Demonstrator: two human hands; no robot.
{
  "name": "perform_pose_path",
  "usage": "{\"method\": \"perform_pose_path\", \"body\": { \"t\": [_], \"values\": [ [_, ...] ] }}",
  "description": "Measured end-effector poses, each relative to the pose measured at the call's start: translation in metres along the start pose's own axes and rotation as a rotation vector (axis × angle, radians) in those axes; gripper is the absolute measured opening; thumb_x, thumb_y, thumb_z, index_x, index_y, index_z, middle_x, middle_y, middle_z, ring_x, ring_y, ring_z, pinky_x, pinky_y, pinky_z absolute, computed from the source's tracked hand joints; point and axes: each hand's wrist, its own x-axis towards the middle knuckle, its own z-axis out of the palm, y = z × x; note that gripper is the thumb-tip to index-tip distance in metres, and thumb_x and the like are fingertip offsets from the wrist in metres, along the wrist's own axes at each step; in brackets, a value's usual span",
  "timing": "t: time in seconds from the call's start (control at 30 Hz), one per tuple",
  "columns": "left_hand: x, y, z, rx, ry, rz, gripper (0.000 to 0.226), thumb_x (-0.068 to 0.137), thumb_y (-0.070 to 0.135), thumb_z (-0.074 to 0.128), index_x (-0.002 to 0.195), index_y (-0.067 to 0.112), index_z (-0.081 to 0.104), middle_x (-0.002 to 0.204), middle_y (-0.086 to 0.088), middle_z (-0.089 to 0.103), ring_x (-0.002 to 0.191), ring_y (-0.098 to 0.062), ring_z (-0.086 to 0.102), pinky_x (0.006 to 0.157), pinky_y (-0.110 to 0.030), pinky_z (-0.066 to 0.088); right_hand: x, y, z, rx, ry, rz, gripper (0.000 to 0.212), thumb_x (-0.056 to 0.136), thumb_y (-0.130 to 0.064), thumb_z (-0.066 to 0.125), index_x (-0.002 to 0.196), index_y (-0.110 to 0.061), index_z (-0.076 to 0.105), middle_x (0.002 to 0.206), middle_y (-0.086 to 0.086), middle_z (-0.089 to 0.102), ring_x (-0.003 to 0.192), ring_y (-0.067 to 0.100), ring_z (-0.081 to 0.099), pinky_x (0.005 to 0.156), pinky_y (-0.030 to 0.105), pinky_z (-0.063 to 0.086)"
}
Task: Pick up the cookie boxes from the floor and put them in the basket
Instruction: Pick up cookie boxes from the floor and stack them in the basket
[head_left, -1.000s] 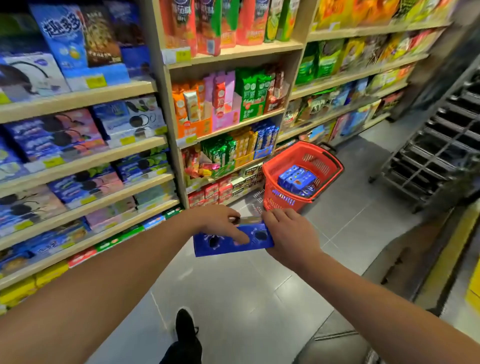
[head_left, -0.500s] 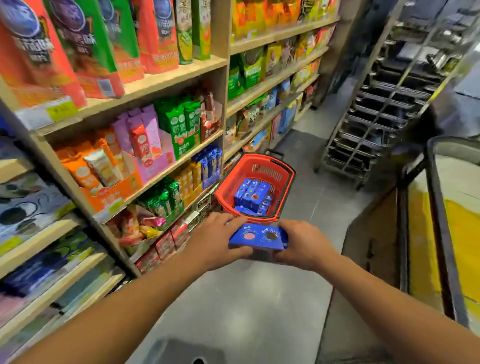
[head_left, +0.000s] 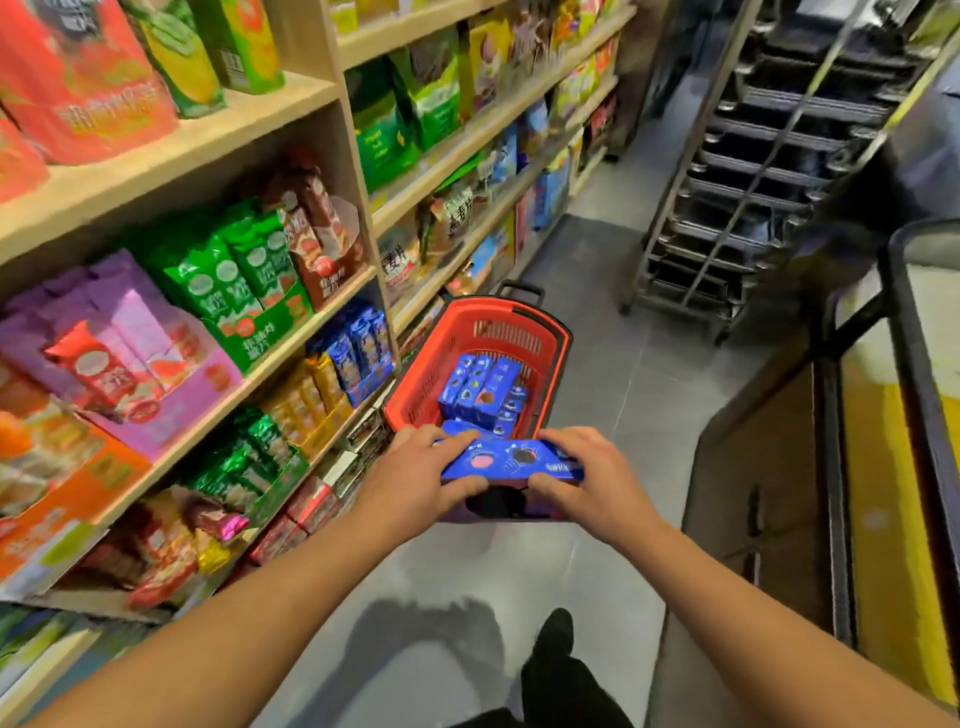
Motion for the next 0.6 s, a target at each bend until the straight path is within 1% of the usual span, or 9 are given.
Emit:
{"method": "perform_pose_path", "body": {
  "t": [0.13, 0.2, 0.27, 0.3, 0.37, 0.43, 0.5, 0.53, 0.6],
  "values": [
    [0.054, 0.018, 0.02, 0.001, -0.015, -0.099, 0.103, 0.062, 0.094, -0.003, 0.142, 0.042, 0.038, 0.121, 0.005, 0.051, 0.114, -0.022, 0.043, 0.091, -0.04, 0.045, 0.06, 0.054, -0.021, -0.016, -0.137, -0.019, 0.076, 0.068, -0.066, 0.057, 0.131, -0.025, 0.06, 0.118, -0.006, 0.059, 0.111, 0.011, 0.053, 0.099, 0.031, 0.044],
    [0.071, 0.027, 0.027, -0.009, -0.02, -0.156, 0.104, 0.063, 0.093, -0.003, 0.143, 0.041, 0.039, 0.122, 0.004, 0.052, 0.114, -0.022, 0.043, 0.092, -0.038, 0.045, 0.087, 0.069, -0.031, -0.029, -0.203, -0.052, 0.08, 0.066, -0.069, 0.055, 0.132, -0.023, 0.061, 0.115, -0.004, 0.059, 0.108, 0.012, 0.055, 0.098, 0.027, 0.044],
    [0.087, 0.031, 0.032, -0.016, -0.019, -0.199, 0.102, 0.065, 0.093, -0.001, 0.143, 0.041, 0.039, 0.122, 0.003, 0.053, 0.113, -0.022, 0.044, 0.091, -0.038, 0.045, 0.114, 0.08, -0.04, -0.058, -0.265, -0.097, 0.082, 0.065, -0.07, 0.054, 0.132, -0.023, 0.061, 0.114, -0.003, 0.059, 0.107, 0.012, 0.056, 0.094, 0.02, 0.041],
    [0.092, 0.033, 0.033, -0.023, -0.022, -0.217, 0.101, 0.065, 0.093, 0.0, 0.143, 0.041, 0.039, 0.122, 0.002, 0.053, 0.113, -0.023, 0.044, 0.091, -0.038, 0.046, 0.122, 0.083, -0.042, -0.071, -0.288, -0.118, 0.081, 0.065, -0.069, 0.055, 0.132, -0.023, 0.061, 0.115, -0.003, 0.059, 0.107, 0.012, 0.056, 0.094, 0.019, 0.041],
    [0.106, 0.031, 0.037, -0.054, -0.08, -0.264, 0.102, 0.063, 0.095, 0.003, 0.144, 0.042, 0.035, 0.124, 0.002, 0.051, 0.116, -0.023, 0.043, 0.094, -0.039, 0.044, 0.146, 0.091, -0.044, -0.09, -0.347, -0.159, 0.076, 0.067, -0.064, 0.061, 0.131, -0.024, 0.062, 0.116, -0.002, 0.061, 0.108, 0.013, 0.057, 0.096, 0.023, 0.043],
    [0.123, 0.027, 0.044, -0.072, -0.105, -0.318, 0.094, 0.063, 0.093, 0.014, 0.143, 0.046, 0.034, 0.123, 0.005, 0.05, 0.118, -0.021, 0.042, 0.094, -0.036, 0.044, 0.173, 0.098, -0.046, -0.122, -0.413, -0.203, 0.074, 0.068, -0.066, 0.06, 0.13, -0.025, 0.062, 0.114, -0.002, 0.062, 0.107, 0.014, 0.058, 0.094, 0.027, 0.045],
    [0.145, 0.022, 0.054, -0.06, -0.048, -0.371, 0.085, 0.071, 0.088, 0.019, 0.139, 0.044, 0.042, 0.114, 0.005, 0.054, 0.112, -0.021, 0.048, 0.087, -0.031, 0.044, 0.209, 0.108, -0.045, -0.165, -0.473, -0.256, 0.073, 0.069, -0.07, 0.057, 0.127, -0.027, 0.063, 0.111, -0.002, 0.064, 0.106, 0.017, 0.059, 0.09, 0.03, 0.047],
    [0.16, 0.015, 0.06, -0.072, -0.041, -0.389, 0.083, 0.074, 0.087, 0.02, 0.137, 0.04, 0.047, 0.112, 0.003, 0.057, 0.108, -0.022, 0.052, 0.086, -0.031, 0.044, 0.232, 0.112, -0.044, -0.191, -0.505, -0.27, 0.073, 0.07, -0.072, 0.057, 0.128, -0.027, 0.063, 0.111, -0.002, 0.064, 0.106, 0.017, 0.059, 0.089, 0.031, 0.048],
    [0.189, 0.004, 0.07, -0.125, -0.046, -0.397, 0.083, 0.077, 0.083, 0.025, 0.136, 0.031, 0.051, 0.114, -0.003, 0.059, 0.107, -0.026, 0.054, 0.089, -0.034, 0.044, 0.272, 0.117, -0.043, -0.237, -0.543, -0.298, 0.074, 0.07, -0.072, 0.058, 0.128, -0.027, 0.063, 0.113, -0.002, 0.064, 0.108, 0.016, 0.059, 0.09, 0.031, 0.048]
  ]
}}
